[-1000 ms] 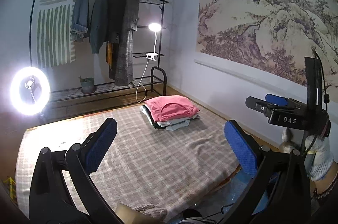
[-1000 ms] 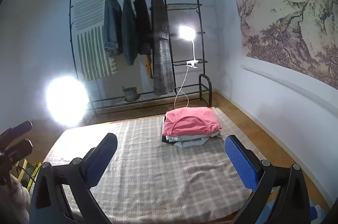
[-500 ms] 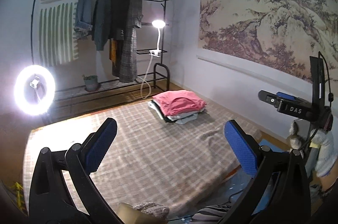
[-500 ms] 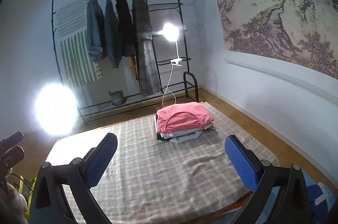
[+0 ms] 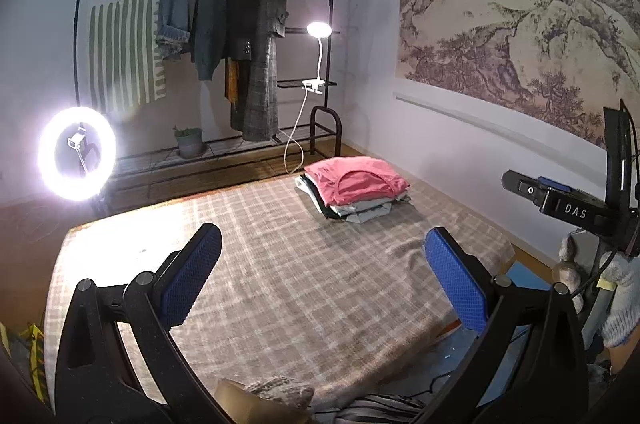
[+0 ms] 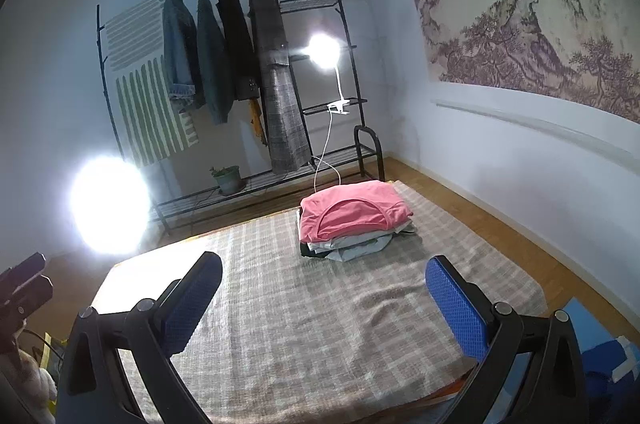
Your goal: Fold small clothes
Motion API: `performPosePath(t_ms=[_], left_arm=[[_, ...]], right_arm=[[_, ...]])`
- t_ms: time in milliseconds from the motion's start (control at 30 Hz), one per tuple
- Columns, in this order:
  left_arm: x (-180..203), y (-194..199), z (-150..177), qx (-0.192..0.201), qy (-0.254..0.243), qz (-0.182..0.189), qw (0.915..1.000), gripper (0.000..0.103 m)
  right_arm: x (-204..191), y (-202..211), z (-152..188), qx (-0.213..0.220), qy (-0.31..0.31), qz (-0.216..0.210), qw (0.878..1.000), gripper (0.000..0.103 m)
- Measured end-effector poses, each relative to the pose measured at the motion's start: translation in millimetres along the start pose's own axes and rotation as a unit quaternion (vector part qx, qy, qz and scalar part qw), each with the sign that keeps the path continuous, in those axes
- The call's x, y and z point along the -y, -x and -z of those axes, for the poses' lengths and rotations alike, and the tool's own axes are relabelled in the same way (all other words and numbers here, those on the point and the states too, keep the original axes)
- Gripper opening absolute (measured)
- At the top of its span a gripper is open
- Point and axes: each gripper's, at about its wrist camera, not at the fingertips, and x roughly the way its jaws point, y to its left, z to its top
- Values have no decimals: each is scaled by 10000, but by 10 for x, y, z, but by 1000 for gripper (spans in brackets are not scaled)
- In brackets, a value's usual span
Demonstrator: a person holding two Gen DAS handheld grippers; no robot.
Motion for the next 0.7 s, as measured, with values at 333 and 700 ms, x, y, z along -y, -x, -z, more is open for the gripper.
performPosePath(t_ms=[333, 700], left_arm=[[317, -100, 176, -262, 31, -90, 9996, 103], [380, -130, 241, -376, 58, -159, 9991, 103]], right_arm=[[200, 35, 87, -22, 199, -67, 9998, 103], [228, 39, 178, -32, 207, -91, 9997, 103]])
